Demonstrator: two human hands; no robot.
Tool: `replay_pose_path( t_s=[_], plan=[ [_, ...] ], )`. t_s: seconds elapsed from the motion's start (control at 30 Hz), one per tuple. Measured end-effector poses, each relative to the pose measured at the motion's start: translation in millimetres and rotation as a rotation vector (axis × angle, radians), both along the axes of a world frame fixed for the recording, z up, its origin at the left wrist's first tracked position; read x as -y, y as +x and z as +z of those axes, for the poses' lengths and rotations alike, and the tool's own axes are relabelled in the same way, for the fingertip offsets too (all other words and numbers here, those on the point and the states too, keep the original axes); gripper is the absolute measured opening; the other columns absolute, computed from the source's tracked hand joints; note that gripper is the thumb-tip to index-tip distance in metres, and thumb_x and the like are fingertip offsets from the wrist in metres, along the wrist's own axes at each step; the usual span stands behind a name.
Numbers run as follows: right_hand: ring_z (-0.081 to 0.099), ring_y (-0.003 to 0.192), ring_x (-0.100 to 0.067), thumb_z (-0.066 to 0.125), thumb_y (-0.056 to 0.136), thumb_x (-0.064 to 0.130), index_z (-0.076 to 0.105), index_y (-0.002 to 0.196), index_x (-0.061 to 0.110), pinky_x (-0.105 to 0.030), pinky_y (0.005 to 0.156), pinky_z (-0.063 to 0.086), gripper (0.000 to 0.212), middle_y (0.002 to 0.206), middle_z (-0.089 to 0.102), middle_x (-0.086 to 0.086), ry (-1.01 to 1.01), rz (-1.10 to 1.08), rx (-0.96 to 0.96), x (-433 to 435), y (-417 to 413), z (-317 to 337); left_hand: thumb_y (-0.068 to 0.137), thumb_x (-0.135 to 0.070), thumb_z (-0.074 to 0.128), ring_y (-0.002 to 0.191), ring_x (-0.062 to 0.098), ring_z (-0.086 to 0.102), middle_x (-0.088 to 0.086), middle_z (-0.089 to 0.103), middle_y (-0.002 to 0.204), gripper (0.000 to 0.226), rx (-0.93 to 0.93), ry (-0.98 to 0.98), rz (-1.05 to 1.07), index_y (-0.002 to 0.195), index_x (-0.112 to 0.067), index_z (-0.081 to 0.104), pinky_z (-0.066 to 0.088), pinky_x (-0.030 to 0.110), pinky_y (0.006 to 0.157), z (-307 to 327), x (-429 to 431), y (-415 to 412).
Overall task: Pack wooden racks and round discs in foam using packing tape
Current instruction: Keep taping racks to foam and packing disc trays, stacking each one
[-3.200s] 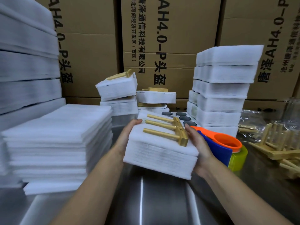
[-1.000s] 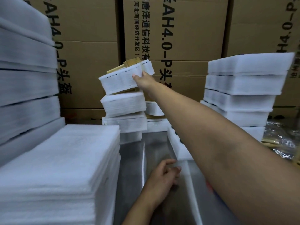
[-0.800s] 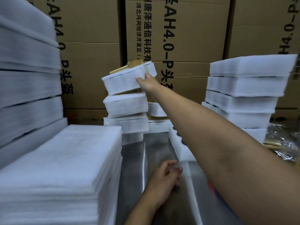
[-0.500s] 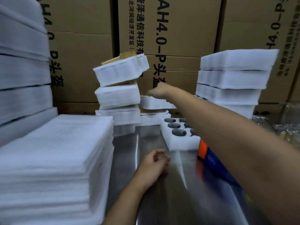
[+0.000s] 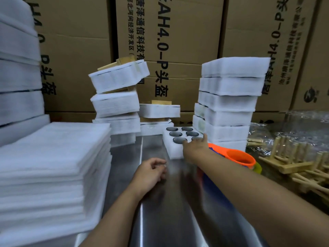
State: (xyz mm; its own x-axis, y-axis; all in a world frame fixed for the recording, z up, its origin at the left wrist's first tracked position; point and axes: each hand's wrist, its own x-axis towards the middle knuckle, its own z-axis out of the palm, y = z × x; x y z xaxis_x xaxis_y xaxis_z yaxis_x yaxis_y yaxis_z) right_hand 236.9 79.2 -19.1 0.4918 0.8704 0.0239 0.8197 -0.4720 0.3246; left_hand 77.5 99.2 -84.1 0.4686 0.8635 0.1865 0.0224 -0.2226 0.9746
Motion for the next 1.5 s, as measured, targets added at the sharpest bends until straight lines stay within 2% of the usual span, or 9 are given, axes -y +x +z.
replay_pose_path(
  t_s=[0.4,0.7,0.87,0.97,1.07,1.17,1.3,1.4,1.5],
  plan=[
    [0.033,0.133,-0.036,0.047,0.089,0.030,0.021,0.143,0.024,-0.057,0.112,-0.007,0.060,0.139,0.040,-0.018,0.150,0.057,0.135,-17,20,-21,0.092,0.000,0.048,0.058,0.013,0.055,0.004,0.062,0.071,0.019,0.007,-0.010,0.008,0.087,-0.014,0.060,0.043,0.014,0.049,2,-1,-3],
    [0.038,0.129,-0.024,0.051,0.080,0.017,0.039,0.136,0.031,-0.045,0.115,-0.009,0.058,0.133,0.049,-0.006,0.333,0.424,-0.087,4,46,-21,0.092,0.000,0.049,0.062,0.017,0.056,0.007,0.064,0.072,0.015,0.100,-0.076,0.101,0.094,-0.009,0.061,0.044,0.016,0.047,4,-1,-2],
    [0.046,0.124,-0.013,0.049,0.077,0.005,0.044,0.134,0.034,-0.038,0.113,-0.003,0.063,0.121,0.057,0.007,0.399,0.529,-0.410,15,33,-11,0.090,-0.005,0.057,0.064,0.012,0.056,0.006,0.064,0.083,0.022,0.115,-0.068,0.166,0.111,-0.008,0.061,0.047,0.021,0.057,2,-7,-1],
    [0.051,0.117,-0.016,0.054,0.078,0.009,0.047,0.133,0.034,-0.038,0.110,0.013,0.061,0.118,0.059,0.007,0.349,0.577,-0.460,27,22,-3,0.083,-0.014,0.068,0.102,0.012,0.050,0.003,0.044,0.121,0.048,0.026,0.076,0.276,0.126,-0.026,0.051,0.040,0.023,0.092,0,-10,-2],
    [0.049,0.112,-0.016,0.058,0.078,0.016,0.045,0.134,0.035,-0.037,0.109,0.021,0.060,0.119,0.062,0.007,0.328,0.650,-0.387,46,9,0,0.072,-0.033,0.077,0.129,0.006,0.025,-0.008,0.025,0.138,0.067,-0.207,0.447,0.252,0.131,-0.043,0.045,0.020,0.018,0.103,0,-3,-6],
    [0.044,0.118,-0.012,0.059,0.081,0.025,0.038,0.139,0.036,-0.036,0.114,0.010,0.063,0.129,0.057,0.009,0.373,0.697,-0.292,69,5,-7,0.063,-0.053,0.067,0.129,0.007,0.031,-0.015,0.041,0.134,0.066,-0.411,0.882,0.227,0.126,-0.039,0.055,0.016,0.016,0.101,1,6,-4],
    [0.015,0.143,-0.015,0.064,0.074,0.056,0.018,0.147,0.038,-0.040,0.116,-0.005,0.089,0.149,0.032,0.004,0.467,0.453,-0.214,104,40,-1,0.071,-0.050,0.067,0.122,0.009,0.043,-0.014,0.056,0.124,0.057,-0.511,1.019,0.203,0.124,-0.032,0.058,0.013,0.017,0.103,2,6,-1],
    [0.026,0.139,-0.022,0.068,0.065,0.069,0.011,0.148,0.034,-0.046,0.117,0.004,0.107,0.145,0.038,-0.003,0.377,0.196,-0.268,126,73,8,0.073,-0.046,0.070,0.120,0.007,0.044,-0.016,0.058,0.124,0.055,-0.503,1.011,0.218,0.124,-0.033,0.057,0.013,0.016,0.103,1,4,-1],
    [0.038,0.127,-0.026,0.075,0.071,0.051,0.024,0.145,0.038,-0.034,0.108,0.028,0.091,0.137,0.047,-0.001,0.394,0.189,-0.471,139,90,2,0.073,-0.047,0.070,0.120,0.007,0.046,-0.018,0.058,0.125,0.055,-0.528,1.006,0.213,0.125,-0.034,0.058,0.017,0.019,0.103,5,6,-2]
  ],
)
